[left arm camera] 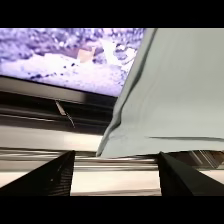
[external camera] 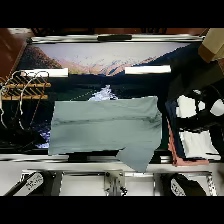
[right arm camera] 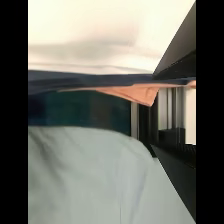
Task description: Fold the shirts.
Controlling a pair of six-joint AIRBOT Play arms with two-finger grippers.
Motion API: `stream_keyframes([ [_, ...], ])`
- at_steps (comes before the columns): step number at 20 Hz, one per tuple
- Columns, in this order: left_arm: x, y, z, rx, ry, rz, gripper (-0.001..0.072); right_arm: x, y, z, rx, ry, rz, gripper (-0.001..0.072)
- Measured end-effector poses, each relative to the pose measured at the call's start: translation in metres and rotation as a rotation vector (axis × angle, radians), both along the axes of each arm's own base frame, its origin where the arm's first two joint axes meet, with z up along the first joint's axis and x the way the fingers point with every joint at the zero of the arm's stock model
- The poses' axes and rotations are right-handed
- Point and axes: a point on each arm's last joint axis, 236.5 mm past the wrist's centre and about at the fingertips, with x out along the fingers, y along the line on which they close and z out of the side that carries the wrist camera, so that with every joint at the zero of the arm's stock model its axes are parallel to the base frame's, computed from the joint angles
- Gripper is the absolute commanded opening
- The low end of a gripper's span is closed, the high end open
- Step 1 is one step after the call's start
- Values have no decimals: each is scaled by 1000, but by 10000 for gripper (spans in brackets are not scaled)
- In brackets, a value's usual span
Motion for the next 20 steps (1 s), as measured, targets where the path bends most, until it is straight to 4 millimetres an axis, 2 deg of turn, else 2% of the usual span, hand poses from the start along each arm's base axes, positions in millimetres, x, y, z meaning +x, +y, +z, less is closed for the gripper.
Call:
stream_keyframes([
  [8, -15, -22, -28, -41, 41, -51, 573, 19, 10, 6, 53, -118, -24, 506],
  [9, -15, -27, -30, -50, 48, -59, 544, 19, 10, 6, 55, -120, -24, 506],
  [11, -10, -34, -33, -45, 40, -67, 366, 20, 11, 7, 58, -127, -25, 506],
  [12, -3, -38, -34, -46, 22, -60, 254, 20, 11, 7, 59, -127, -25, 506],
  [13, 2, -42, -36, -39, 8, -61, 109, 20, 11, 7, 59, -126, -25, 506],
  [14, 4, -44, -38, -27, 3, -73, 36, 20, 12, 7, 61, -125, -25, 506],
  [17, 7, -55, -38, -27, -1, -101, 36, 8, 18, -2, 87, -80, -16, 506],
  [20, 8, -60, -37, -26, -10, -117, 36, -26, 43, -21, 180, 11, 34, 506],
])
